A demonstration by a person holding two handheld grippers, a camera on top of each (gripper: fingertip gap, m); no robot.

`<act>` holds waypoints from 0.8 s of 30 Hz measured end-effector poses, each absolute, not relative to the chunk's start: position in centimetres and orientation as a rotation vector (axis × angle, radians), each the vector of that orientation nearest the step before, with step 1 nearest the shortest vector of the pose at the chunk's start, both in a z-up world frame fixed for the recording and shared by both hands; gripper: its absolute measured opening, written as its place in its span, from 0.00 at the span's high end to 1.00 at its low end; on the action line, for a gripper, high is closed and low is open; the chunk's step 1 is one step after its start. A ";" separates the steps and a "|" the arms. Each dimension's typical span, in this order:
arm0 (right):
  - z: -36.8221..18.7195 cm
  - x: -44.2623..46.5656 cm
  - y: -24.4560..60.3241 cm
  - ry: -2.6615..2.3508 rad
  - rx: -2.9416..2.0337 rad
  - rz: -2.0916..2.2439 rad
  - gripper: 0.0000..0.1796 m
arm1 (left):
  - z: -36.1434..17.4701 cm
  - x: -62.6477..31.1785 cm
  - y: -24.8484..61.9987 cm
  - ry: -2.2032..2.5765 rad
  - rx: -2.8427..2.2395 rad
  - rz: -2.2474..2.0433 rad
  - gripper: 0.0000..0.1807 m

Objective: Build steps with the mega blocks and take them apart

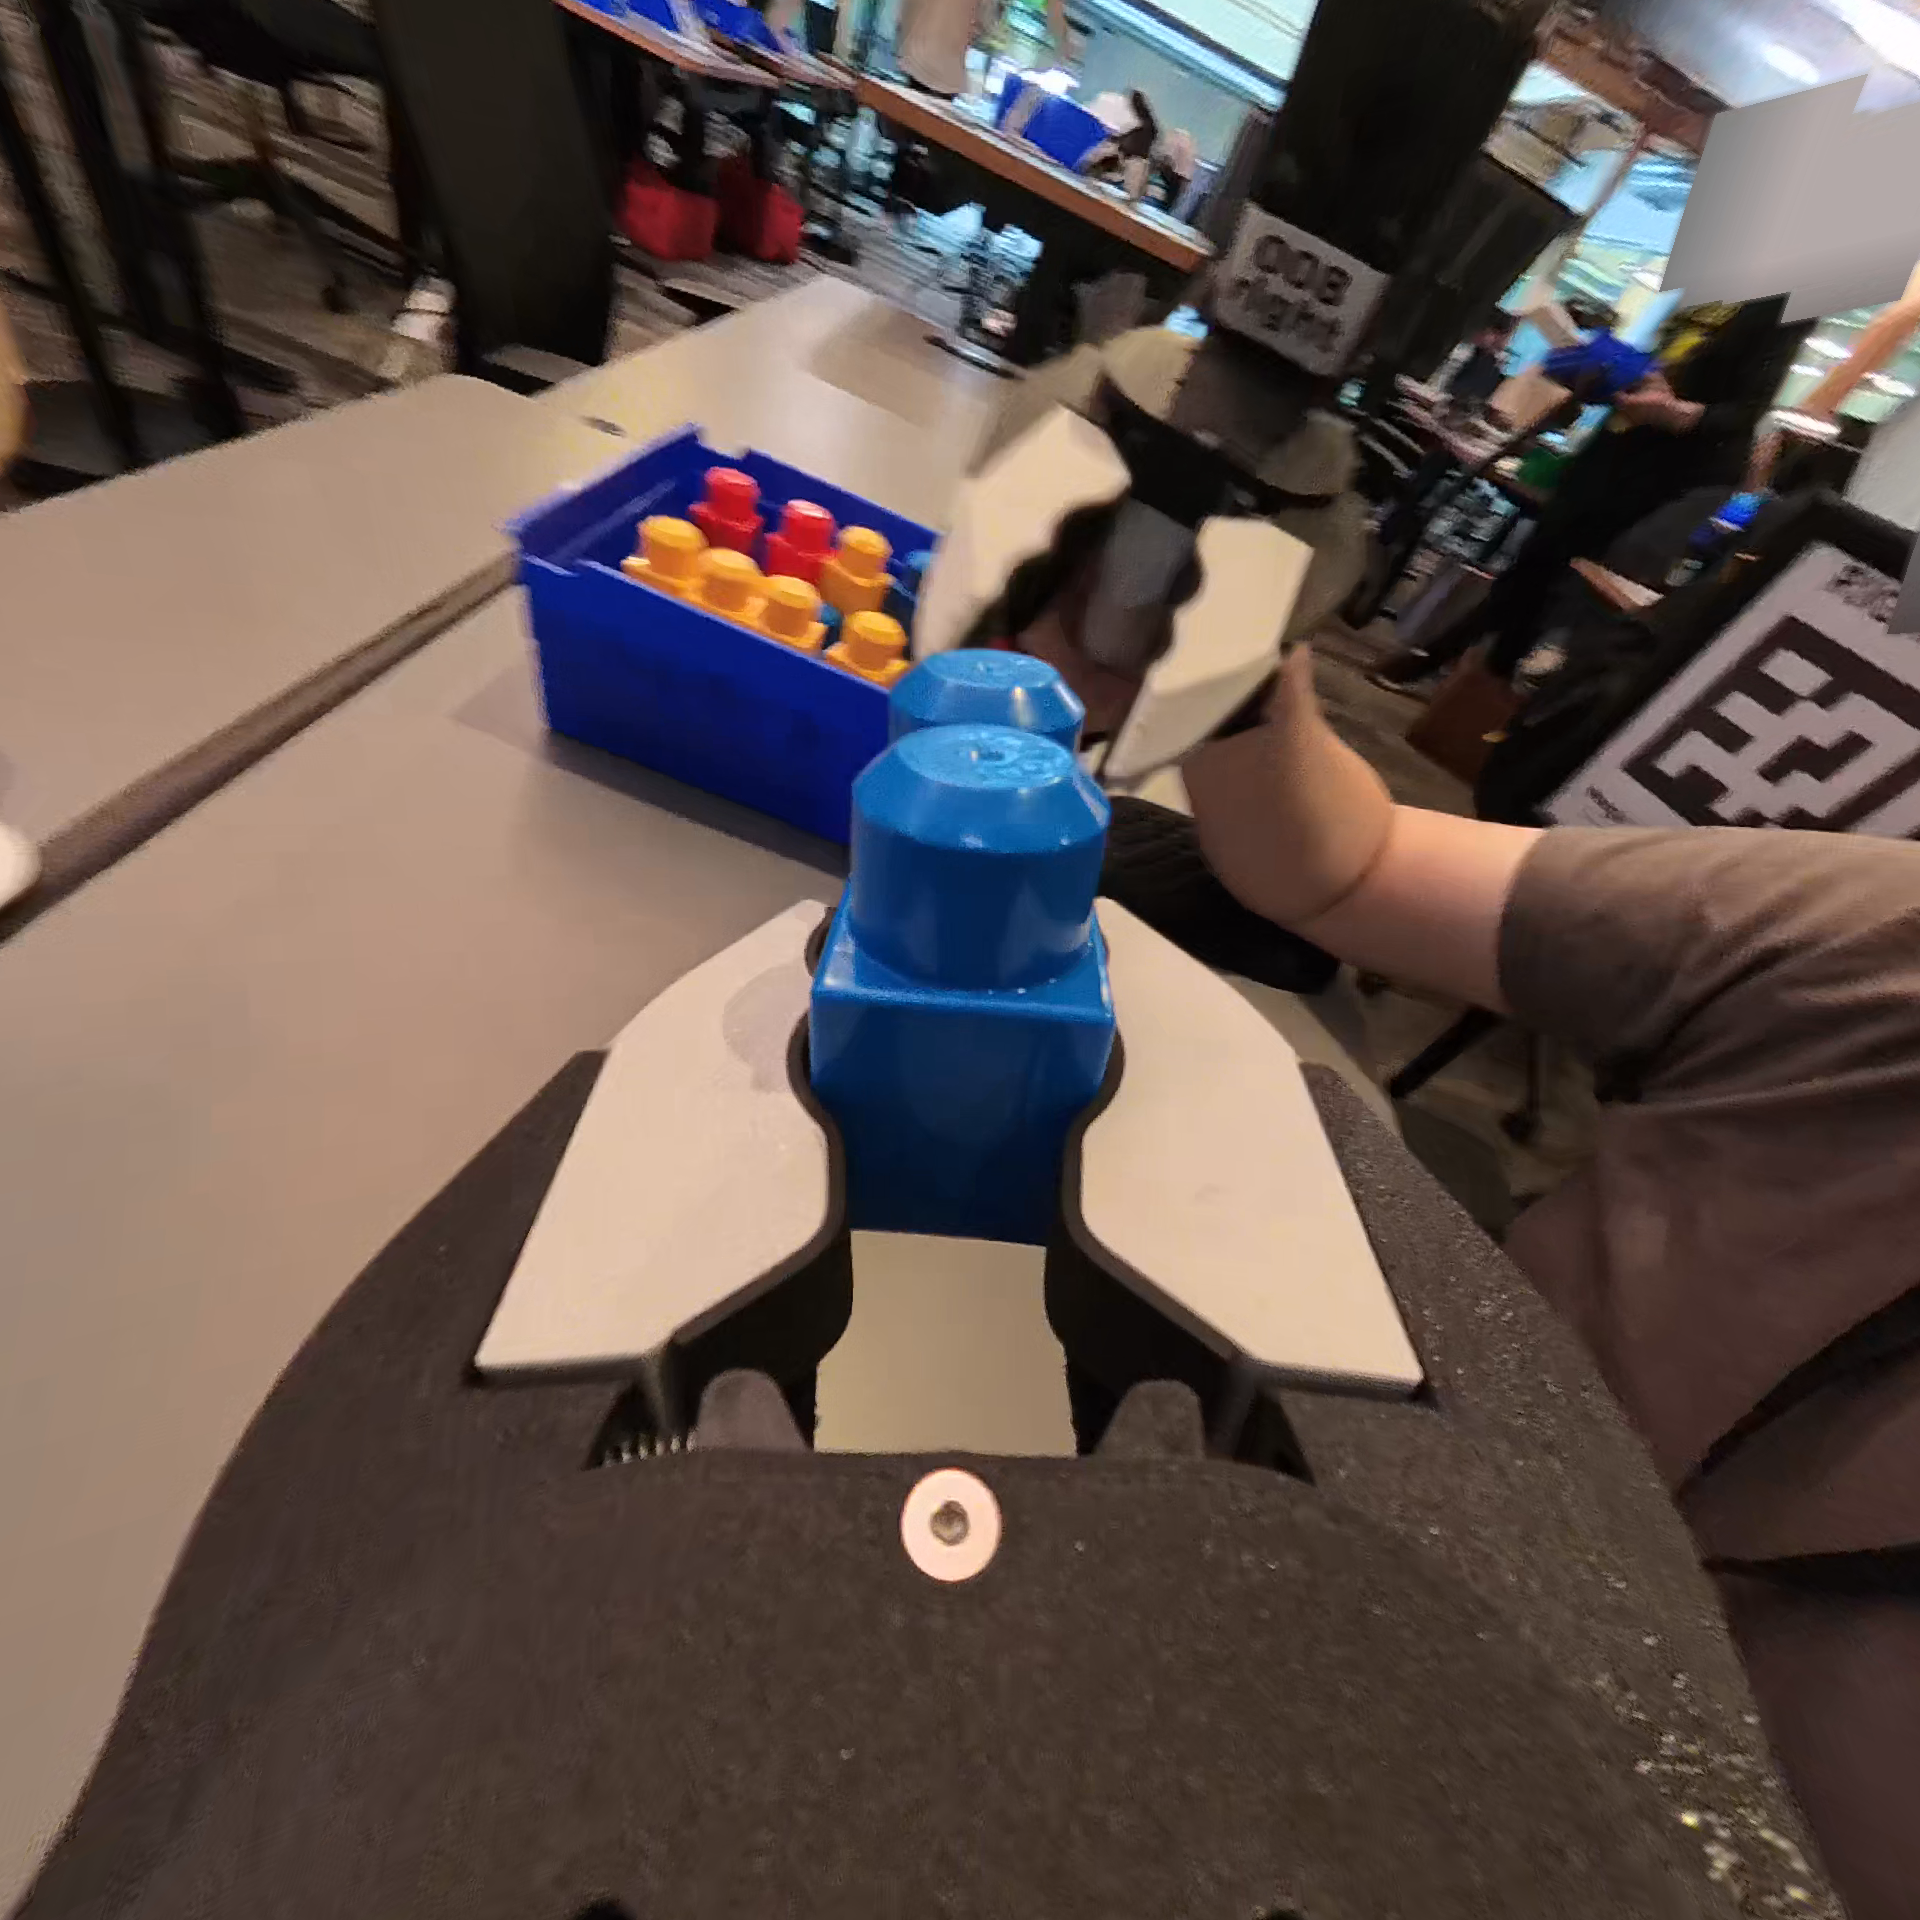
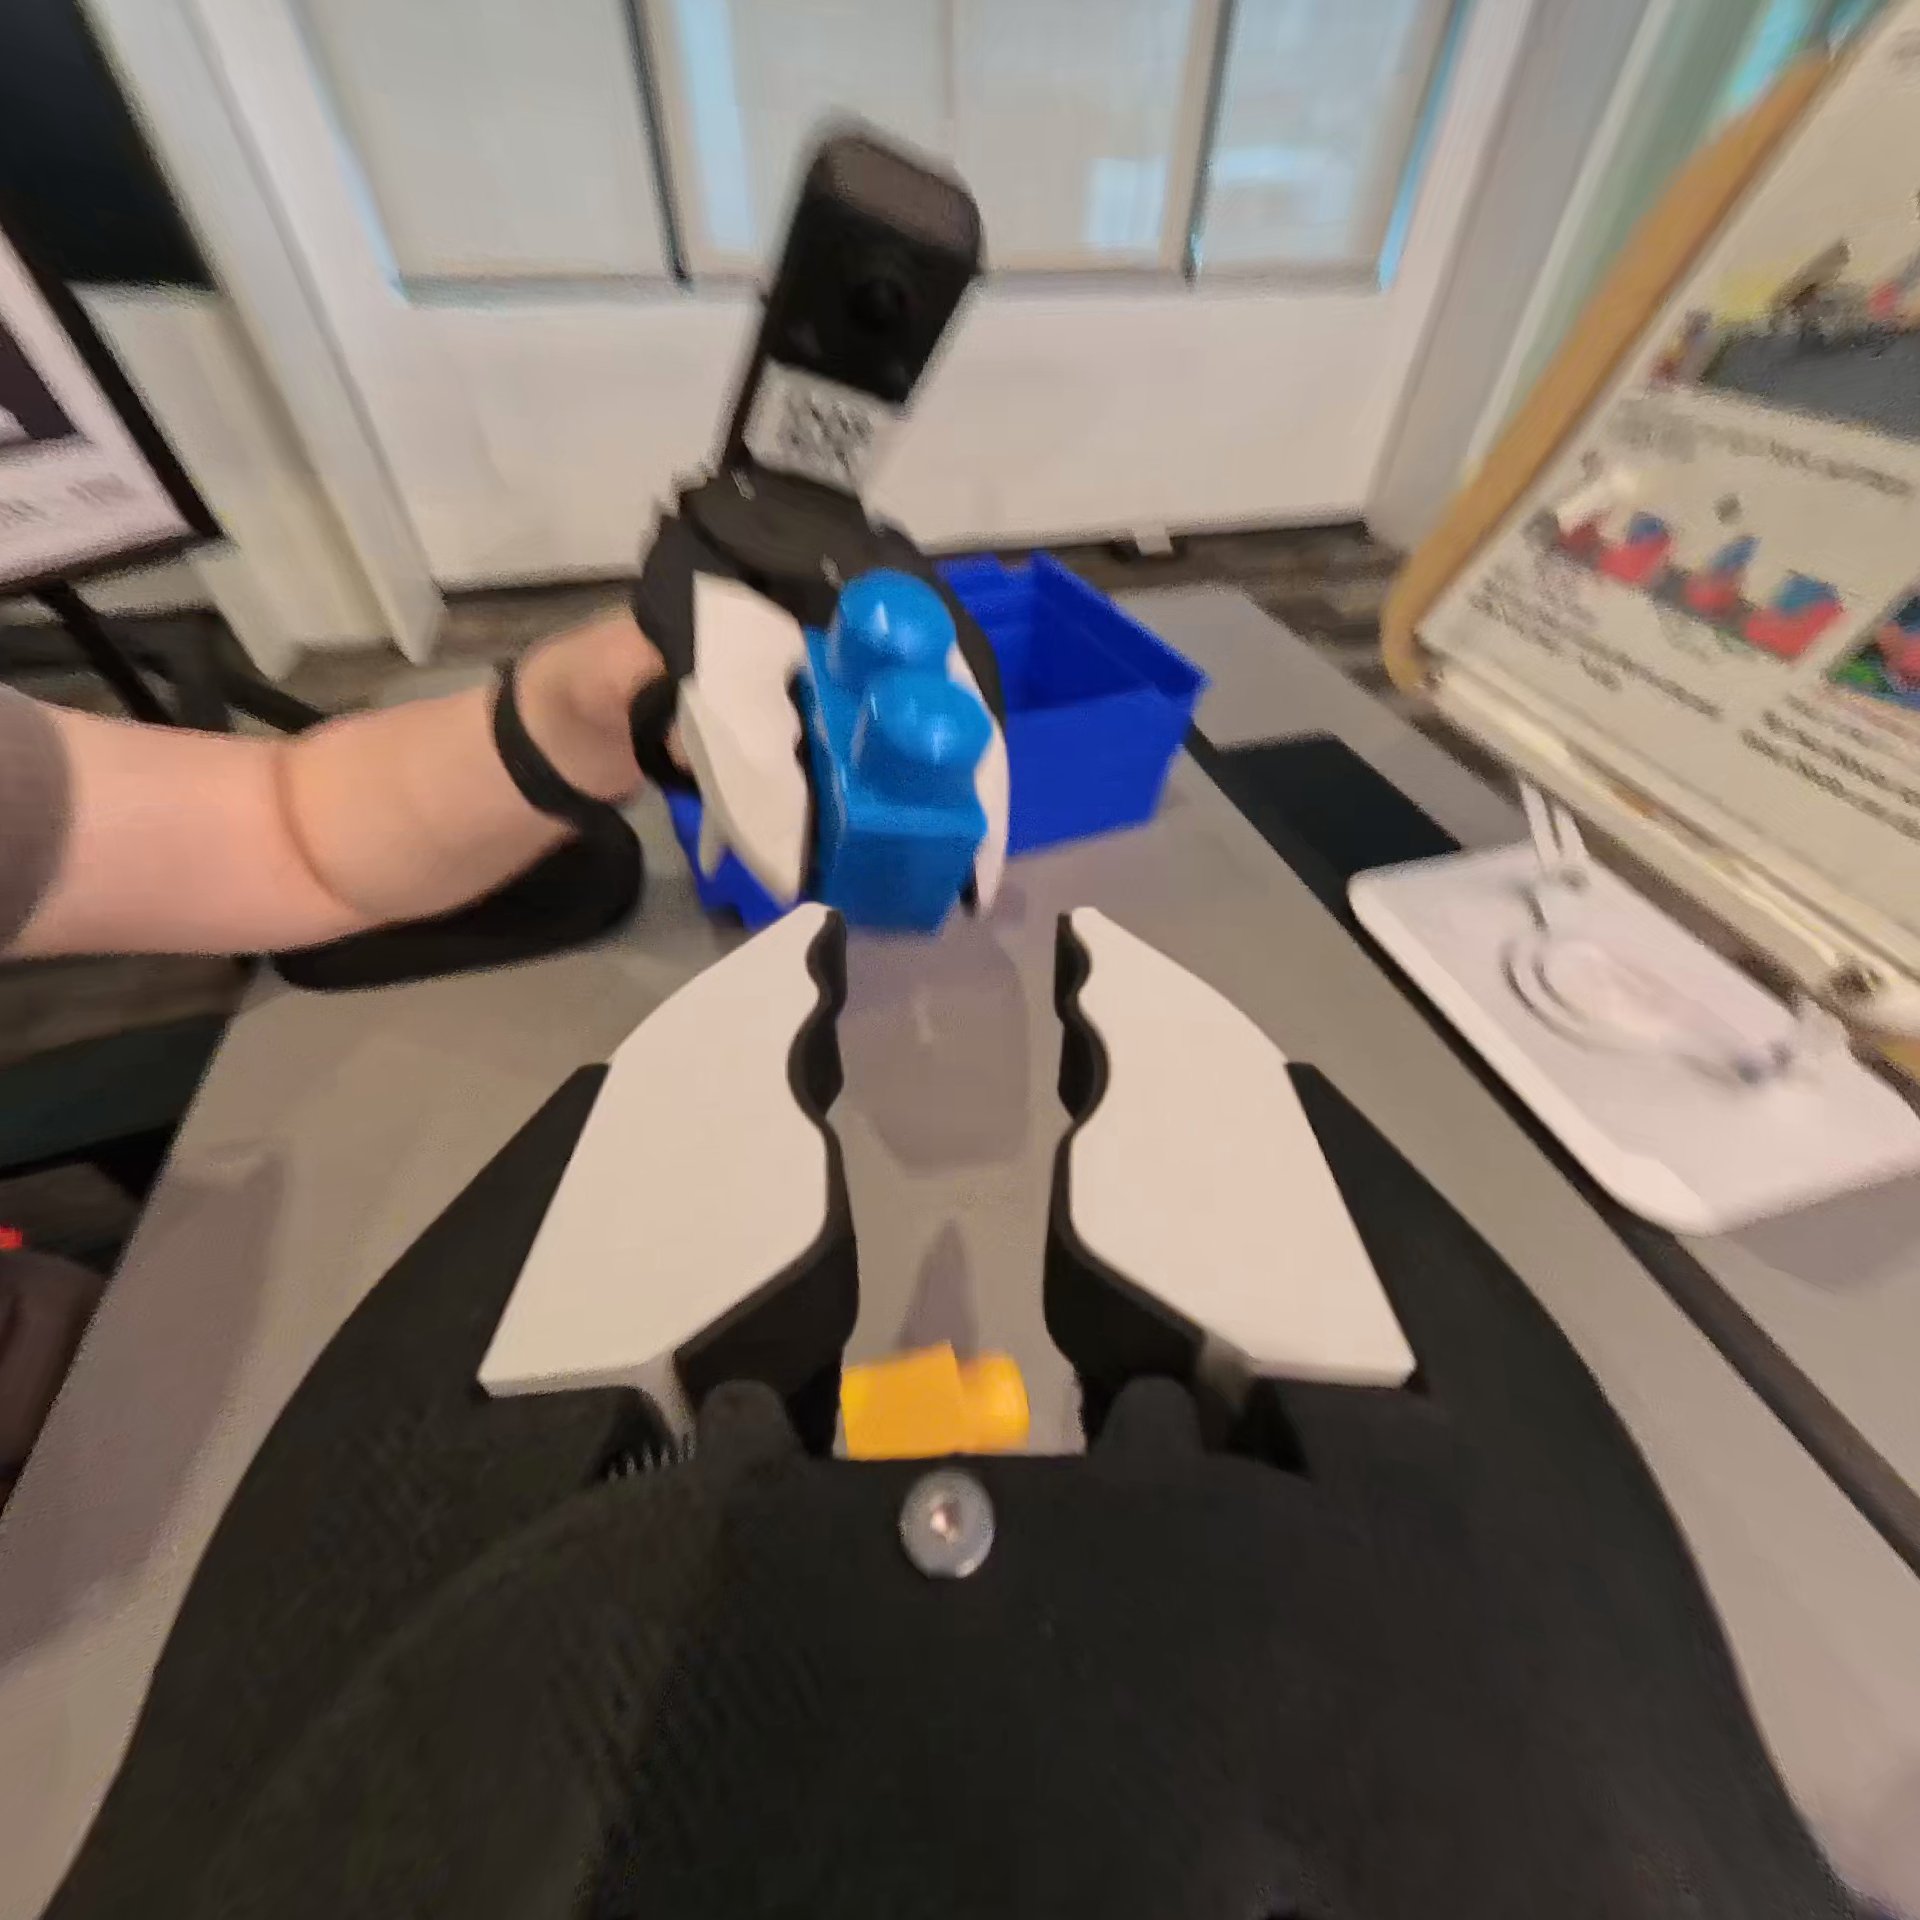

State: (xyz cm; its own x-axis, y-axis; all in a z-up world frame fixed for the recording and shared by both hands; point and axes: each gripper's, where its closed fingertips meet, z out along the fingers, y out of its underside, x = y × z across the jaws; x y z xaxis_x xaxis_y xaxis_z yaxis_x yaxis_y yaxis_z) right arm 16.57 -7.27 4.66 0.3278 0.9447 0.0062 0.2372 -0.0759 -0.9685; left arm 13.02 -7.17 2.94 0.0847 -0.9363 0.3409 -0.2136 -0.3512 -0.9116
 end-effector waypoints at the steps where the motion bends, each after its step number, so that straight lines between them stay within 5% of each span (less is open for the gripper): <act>1: 3.2 17.2 -7.1 -1.143 -1.669 0.811 0.78 | 2.9 12.1 -6.0 1.114 -1.683 -1.270 0.77; 8: -7.7 19.0 -9.3 -1.222 -2.433 0.703 0.77 | 6.2 5.8 -2.3 0.935 -1.689 -1.061 0.77; 11: -11.3 19.7 -10.1 -1.272 -2.608 0.586 0.68 | 7.5 4.6 -2.7 0.926 -1.668 -1.017 0.77; 24: -14.5 20.7 -7.5 -1.228 -2.637 0.136 0.63 | 6.2 6.9 -4.1 1.038 -1.702 -0.995 0.77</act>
